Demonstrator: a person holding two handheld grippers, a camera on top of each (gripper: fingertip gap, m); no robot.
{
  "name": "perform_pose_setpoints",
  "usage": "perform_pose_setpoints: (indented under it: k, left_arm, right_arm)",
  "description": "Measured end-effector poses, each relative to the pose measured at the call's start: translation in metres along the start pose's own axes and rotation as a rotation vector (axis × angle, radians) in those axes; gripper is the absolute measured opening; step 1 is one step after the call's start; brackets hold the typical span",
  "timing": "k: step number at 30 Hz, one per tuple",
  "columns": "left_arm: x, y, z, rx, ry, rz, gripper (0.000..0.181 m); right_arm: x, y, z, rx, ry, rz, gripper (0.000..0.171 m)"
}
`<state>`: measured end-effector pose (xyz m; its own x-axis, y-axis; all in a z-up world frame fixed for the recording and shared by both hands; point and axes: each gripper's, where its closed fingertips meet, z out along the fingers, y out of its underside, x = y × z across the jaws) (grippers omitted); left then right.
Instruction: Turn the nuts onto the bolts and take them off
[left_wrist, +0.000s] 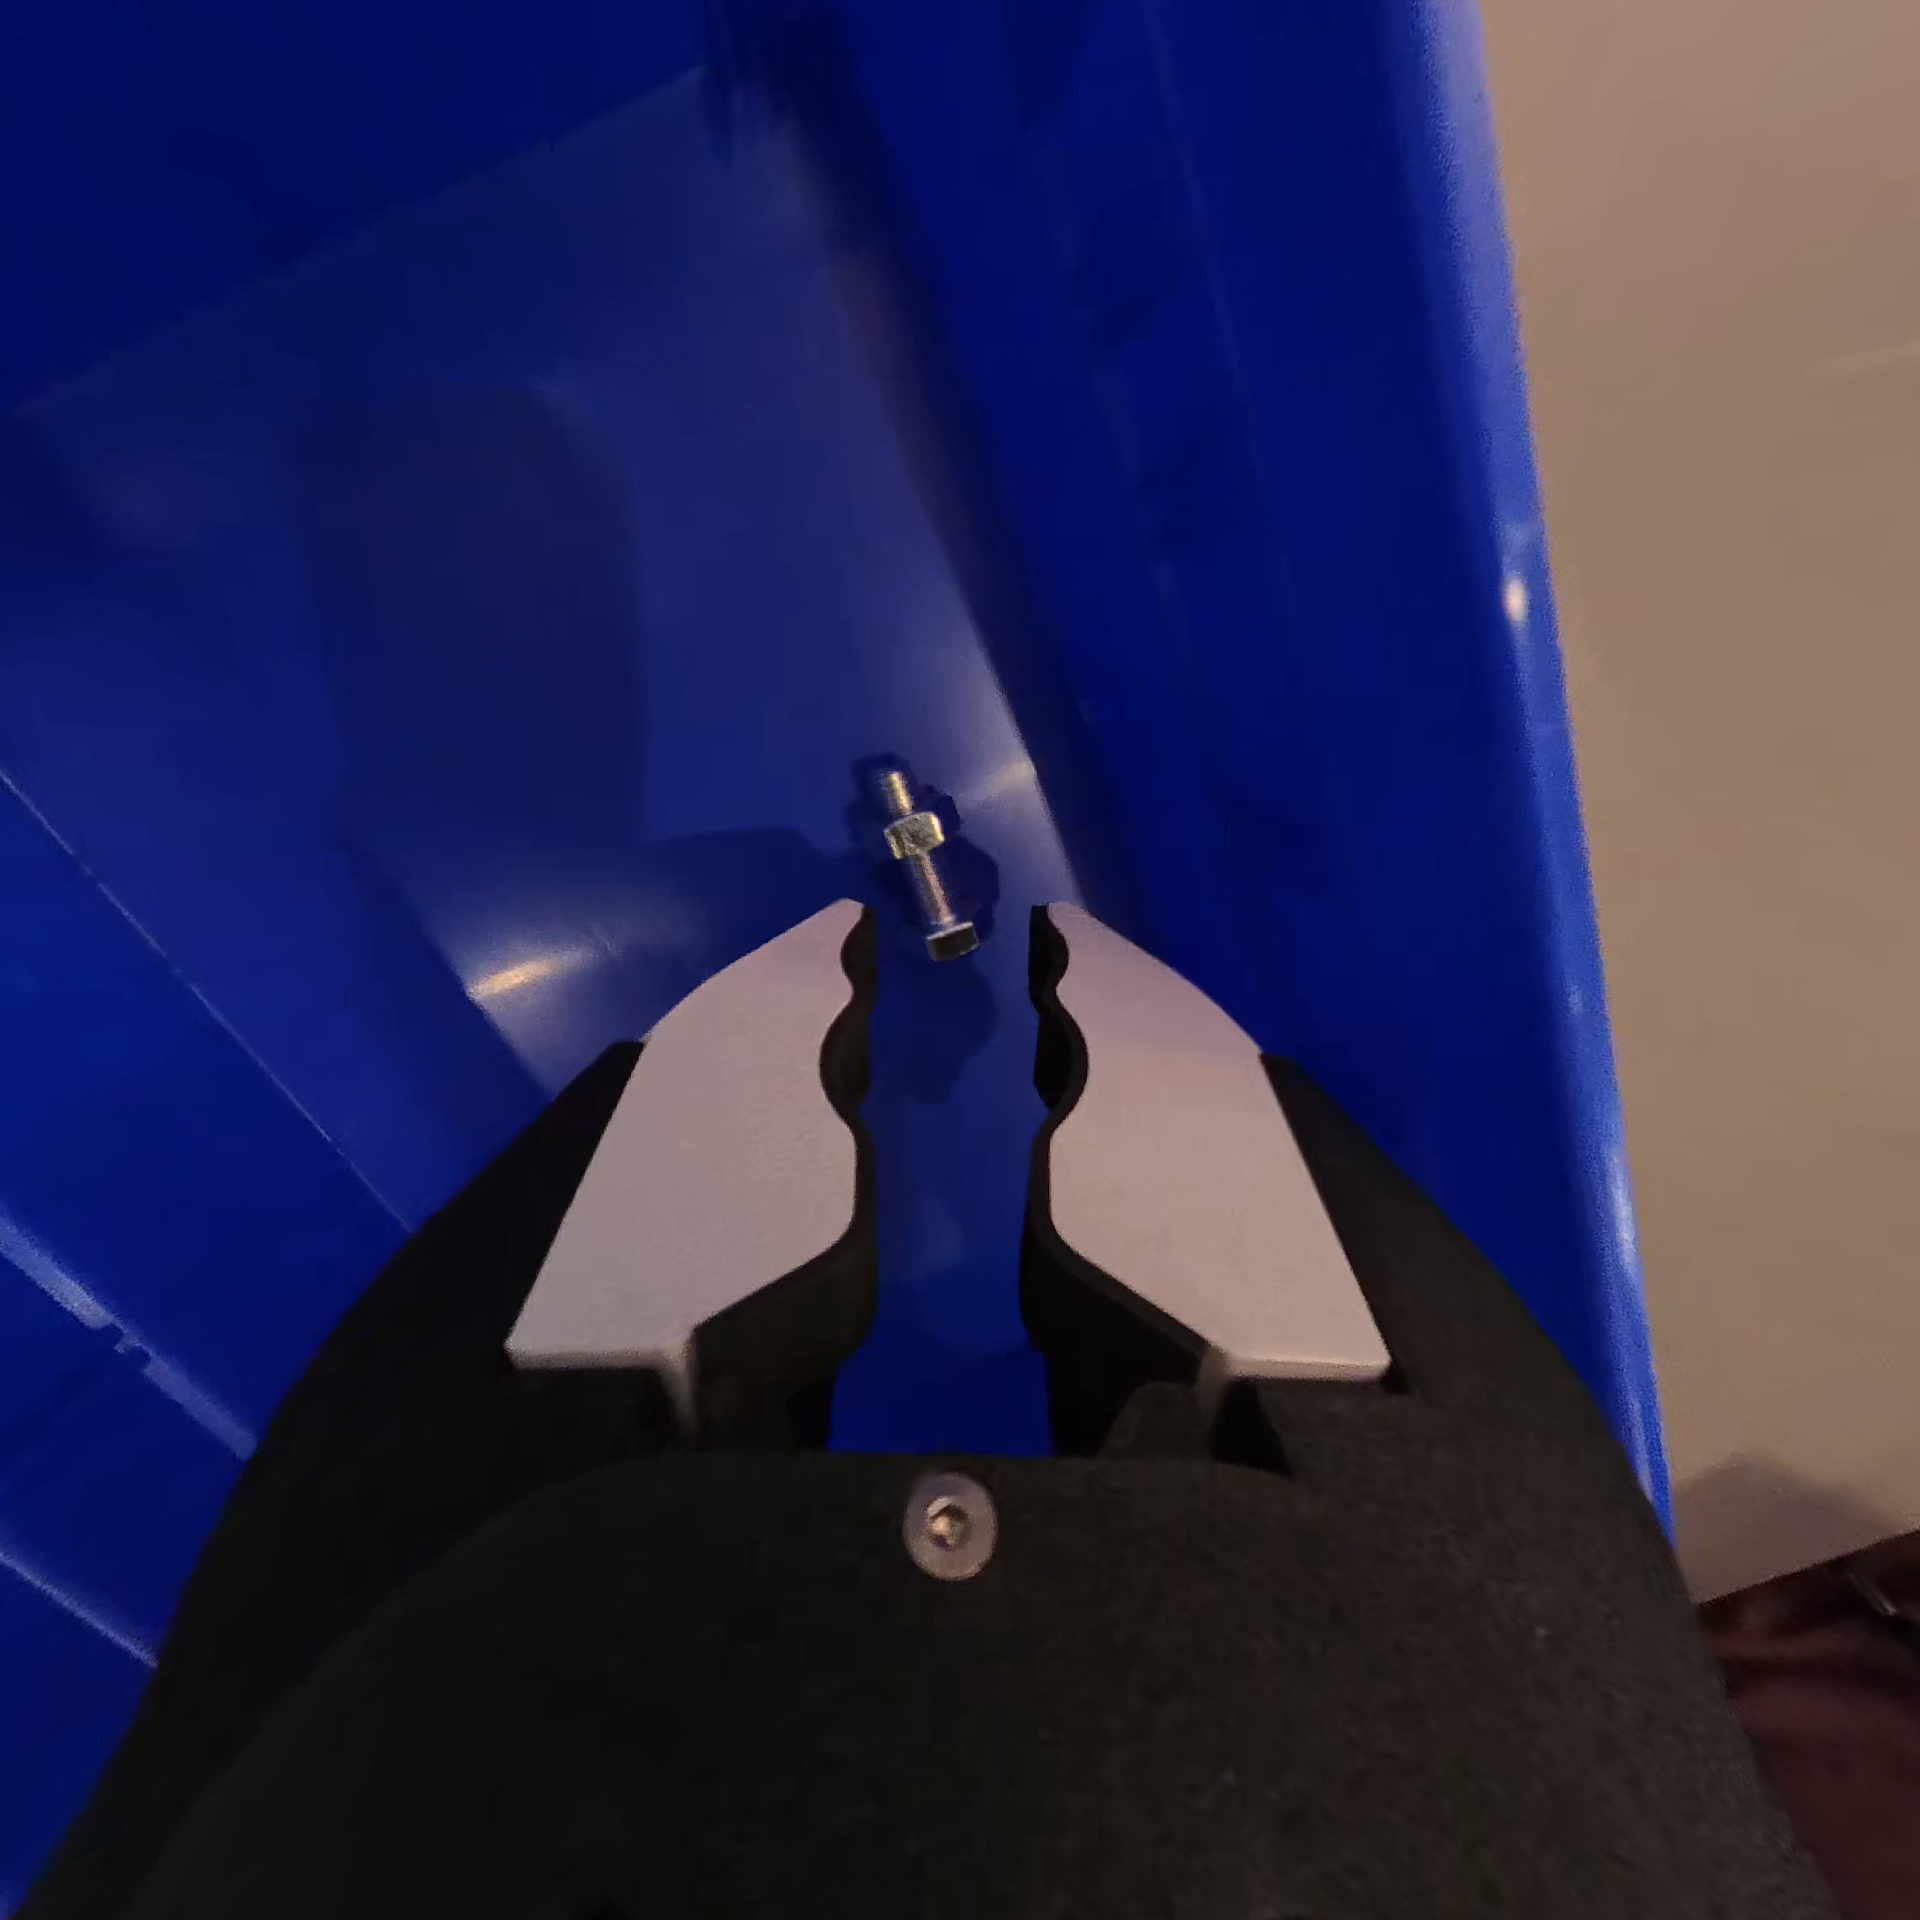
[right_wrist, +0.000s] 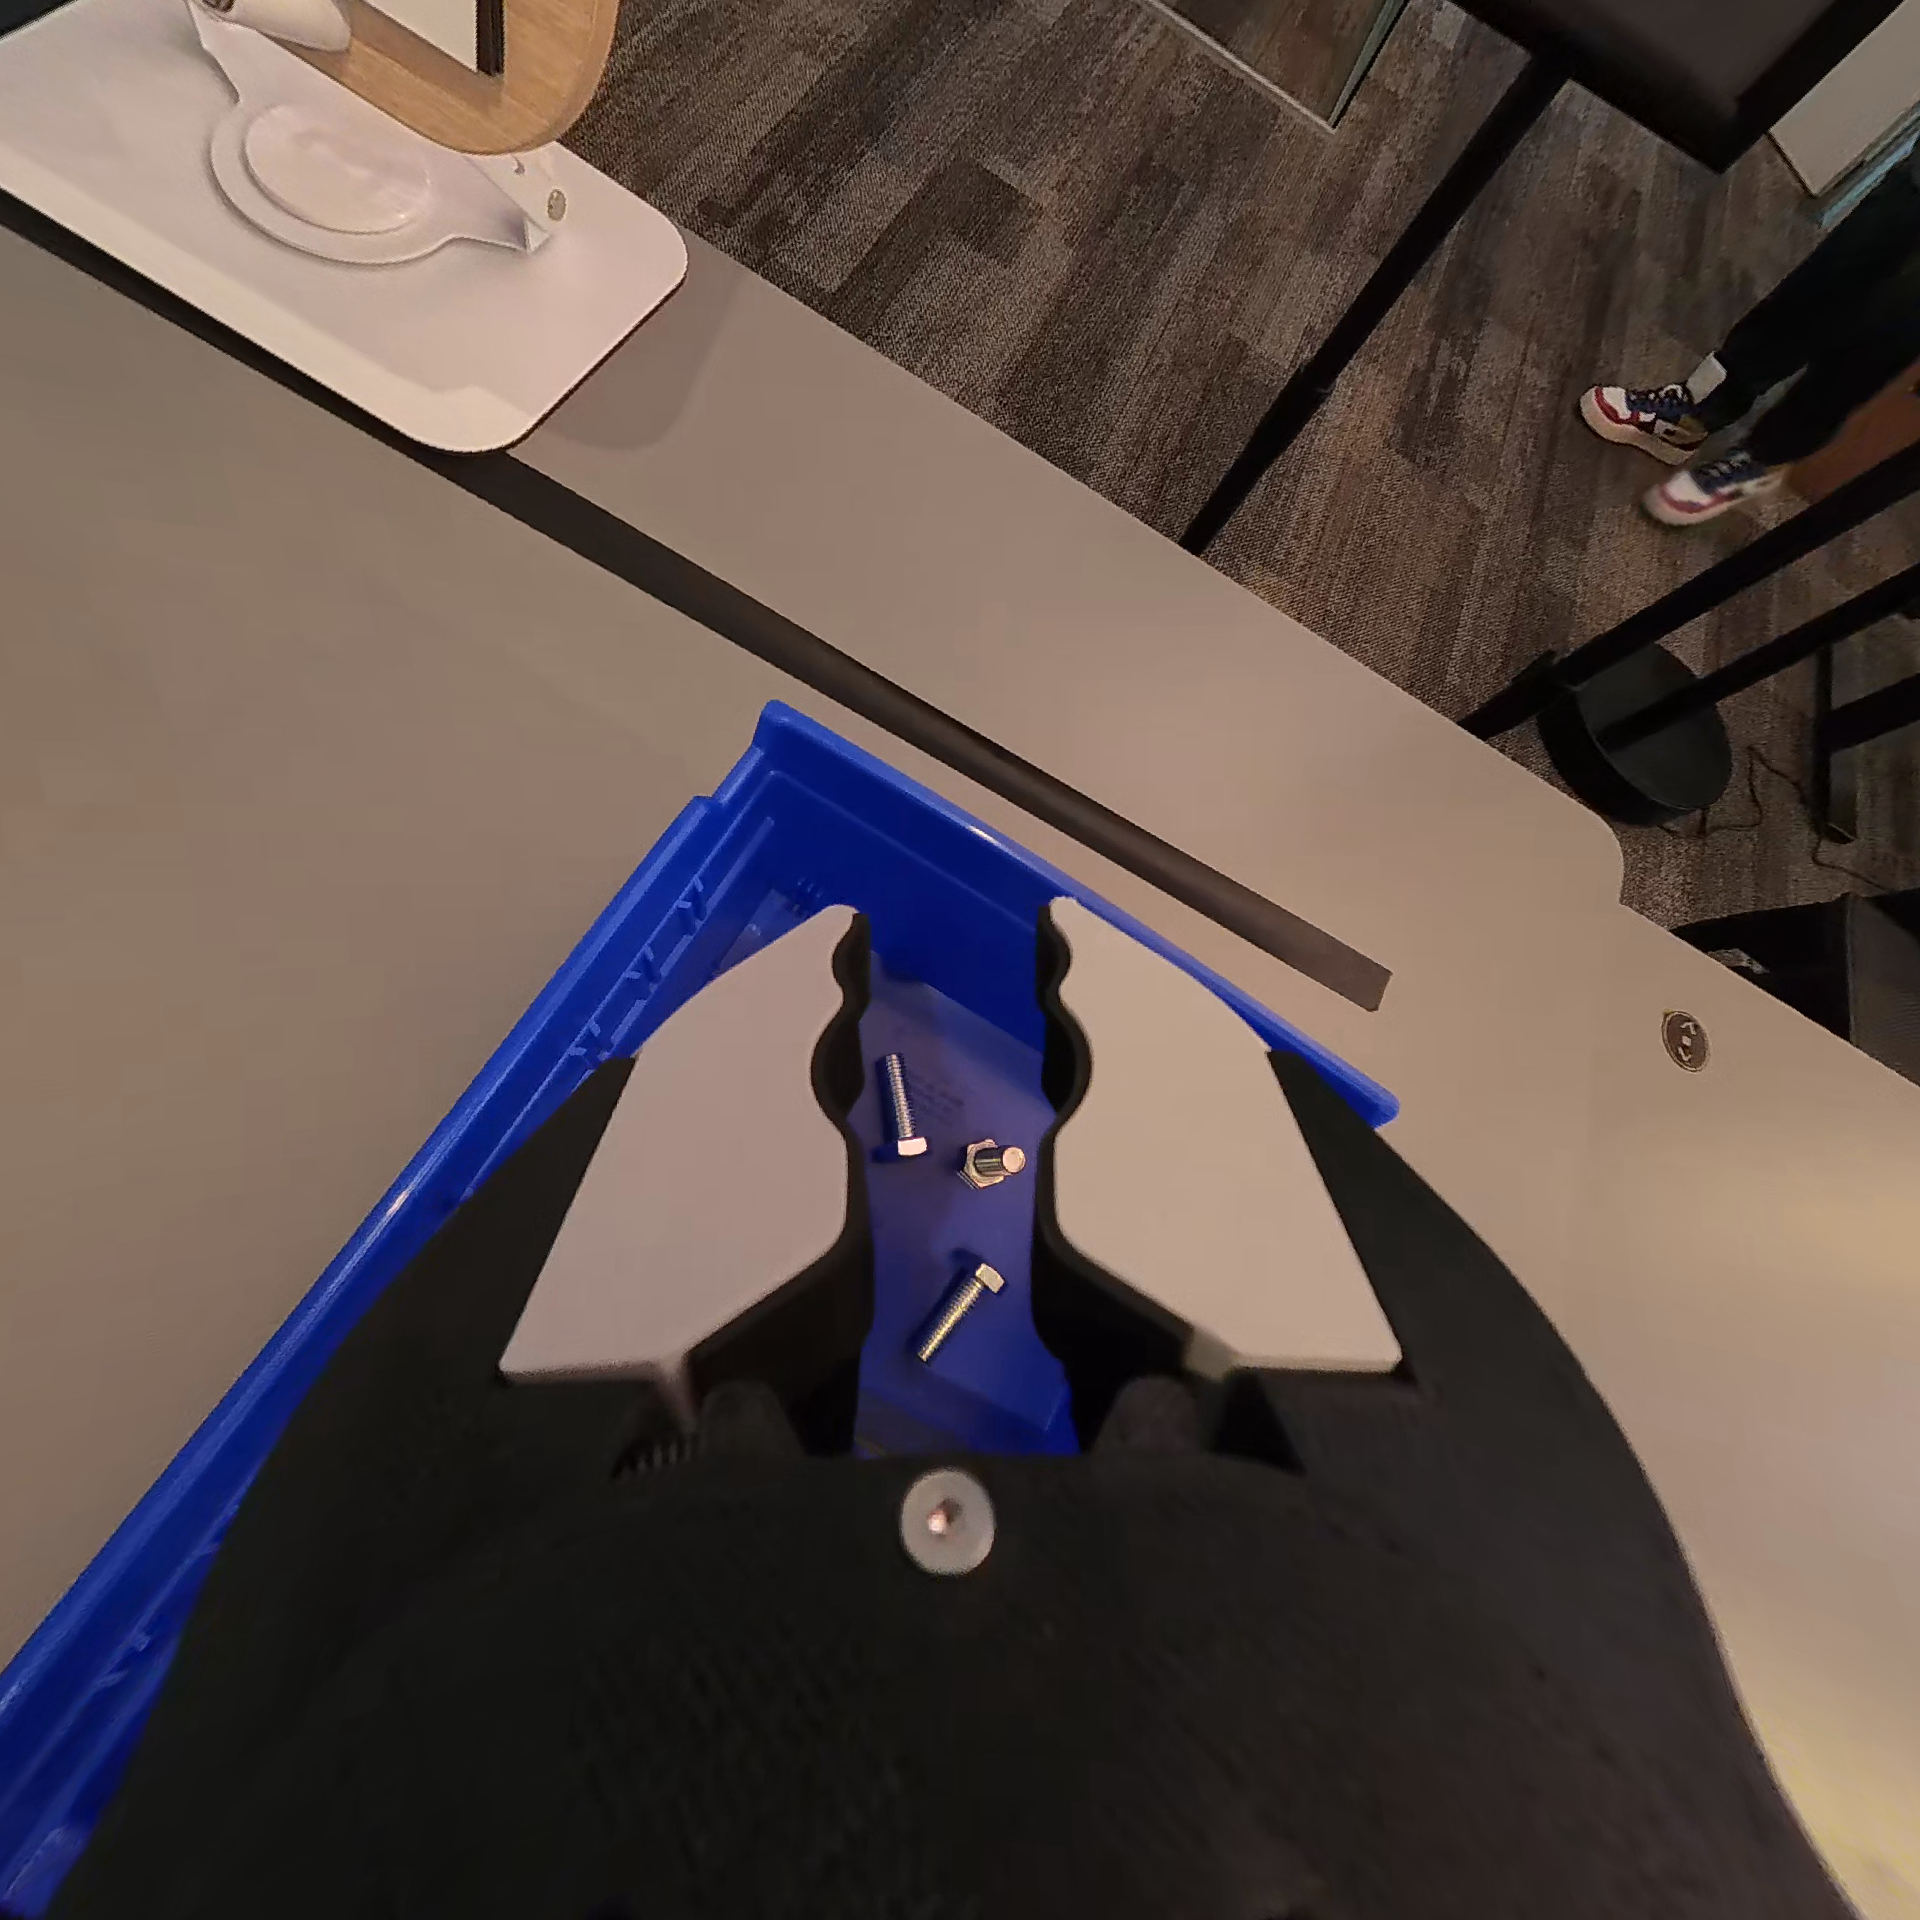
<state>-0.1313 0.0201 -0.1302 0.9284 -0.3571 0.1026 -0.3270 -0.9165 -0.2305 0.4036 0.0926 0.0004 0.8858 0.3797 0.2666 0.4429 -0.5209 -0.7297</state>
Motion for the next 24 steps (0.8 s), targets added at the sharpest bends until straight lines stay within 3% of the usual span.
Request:
perform_pose_setpoints:
  k: [9,11,16,20,24]
  left_arm:
    - [-0.012,0.008,0.021,-0.101,-0.085,-0.018,0.029]
    - [-0.019,0.011,0.020,-0.118,-0.113,-0.019,0.016]
    - [-0.045,0.017,0.008,-0.103,-0.173,-0.048,0.015]
    - [-0.053,-0.002,-0.028,0.105,-0.167,-0.078,0.015]
    - [-0.012,-0.053,-0.096,0.507,-0.088,0.016,0.015]
  right_arm:
    - [-0.002,0.003,0.000,-0.021,-0.010,-0.019,0.032]
    - [-0.002,0.004,0.000,-0.024,-0.006,-0.026,0.032]
    - [-0.002,0.001,-0.001,-0.014,0.000,-0.029,0.032]
    - [0.000,-0.009,-0.008,0.040,0.029,-0.024,0.032]
    - [-0.016,-0.050,-0.030,0.258,0.022,-0.047,0.030]
